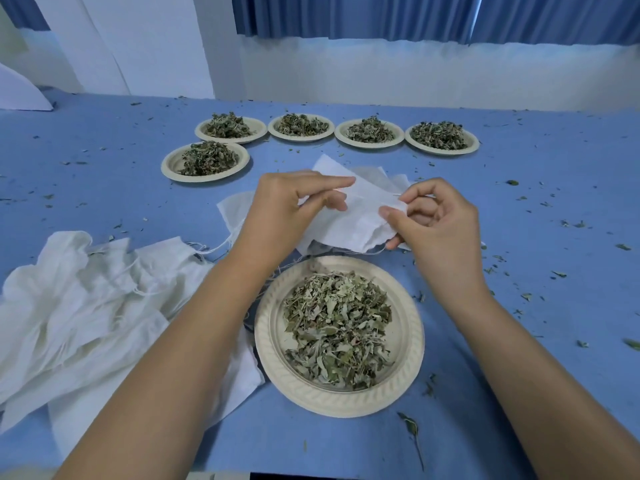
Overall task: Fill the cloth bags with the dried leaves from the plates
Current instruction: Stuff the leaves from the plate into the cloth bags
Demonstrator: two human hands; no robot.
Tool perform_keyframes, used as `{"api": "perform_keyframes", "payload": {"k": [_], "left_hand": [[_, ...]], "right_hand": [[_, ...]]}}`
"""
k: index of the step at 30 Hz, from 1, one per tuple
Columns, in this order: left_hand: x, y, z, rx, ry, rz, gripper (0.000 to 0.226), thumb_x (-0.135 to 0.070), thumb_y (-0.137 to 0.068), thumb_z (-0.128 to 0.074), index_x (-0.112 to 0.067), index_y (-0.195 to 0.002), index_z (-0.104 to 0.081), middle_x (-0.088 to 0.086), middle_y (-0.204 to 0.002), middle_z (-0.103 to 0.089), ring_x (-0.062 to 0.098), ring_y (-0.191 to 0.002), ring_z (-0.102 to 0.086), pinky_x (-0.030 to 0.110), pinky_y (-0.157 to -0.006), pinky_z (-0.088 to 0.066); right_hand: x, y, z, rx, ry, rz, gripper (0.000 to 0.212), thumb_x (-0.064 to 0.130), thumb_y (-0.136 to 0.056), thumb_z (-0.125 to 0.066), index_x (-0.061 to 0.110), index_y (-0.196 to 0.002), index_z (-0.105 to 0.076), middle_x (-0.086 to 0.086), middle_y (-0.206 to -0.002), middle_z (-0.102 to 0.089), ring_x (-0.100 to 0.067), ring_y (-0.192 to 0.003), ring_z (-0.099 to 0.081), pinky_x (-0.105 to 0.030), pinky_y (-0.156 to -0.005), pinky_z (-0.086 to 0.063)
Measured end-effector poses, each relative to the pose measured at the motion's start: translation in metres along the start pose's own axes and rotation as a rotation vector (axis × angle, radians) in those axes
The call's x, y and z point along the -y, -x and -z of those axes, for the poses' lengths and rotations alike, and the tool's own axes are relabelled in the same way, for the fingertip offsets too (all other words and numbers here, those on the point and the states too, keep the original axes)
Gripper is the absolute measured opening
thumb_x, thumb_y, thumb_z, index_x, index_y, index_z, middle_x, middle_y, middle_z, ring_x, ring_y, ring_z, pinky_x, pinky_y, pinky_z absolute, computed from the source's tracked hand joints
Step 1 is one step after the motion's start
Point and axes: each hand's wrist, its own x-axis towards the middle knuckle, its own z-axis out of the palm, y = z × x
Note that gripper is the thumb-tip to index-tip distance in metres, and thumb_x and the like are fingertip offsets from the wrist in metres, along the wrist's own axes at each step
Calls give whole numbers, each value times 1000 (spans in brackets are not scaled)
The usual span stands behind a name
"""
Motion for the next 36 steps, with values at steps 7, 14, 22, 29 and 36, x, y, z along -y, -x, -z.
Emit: {"api": "perform_keyframes", "payload": {"k": [7,14,22,29,36], "left_hand": [[-4,2,-10,311,33,172,40,1,-88,-65,-13,-126,-62,-4,-96,-64,9,-78,-58,15,-78,-48],[-16,4,-10,129,24,-19,36,8,-82,-67,-10,-113,-70,2,-95,-69,14,-82,-64,25,-82,-53],[-14,6,-15,27,-39,60,23,5,-85,-67,-4,-105,-73,5,-84,-72,7,-73,-64,14,-75,-51],[-11,4,-12,220,-41,340,32,-5,-90,-64,-15,-120,-68,-10,-100,-70,2,-84,-62,12,-81,-47],[-26,5,-10,133,144,313,34,-1,-85,-51,-15,-106,-74,-6,-97,-73,3,-89,-67,20,-84,-53]], "right_hand": [[-3,-1,-1,-44,-65,-43,21,0,-83,-70,4,-75,-51,-13,-66,-56,-14,-53,-65,-20,-53,-52],[-3,0,-2,-8,-41,-42,22,0,-83,-69,4,-72,-51,-18,-68,-53,-12,-52,-64,-22,-54,-54],[-2,-2,-4,121,-278,-220,19,-1,-84,-66,9,-75,-52,-6,-74,-64,-17,-61,-66,-29,-71,-55],[5,-2,-1,119,-534,-366,15,-5,-86,-60,5,-77,-54,-8,-73,-66,-17,-68,-68,-21,-65,-55],[7,-1,-2,0,-518,-373,12,-4,-86,-61,2,-78,-55,-8,-71,-68,-16,-67,-69,-22,-68,-57]]}}
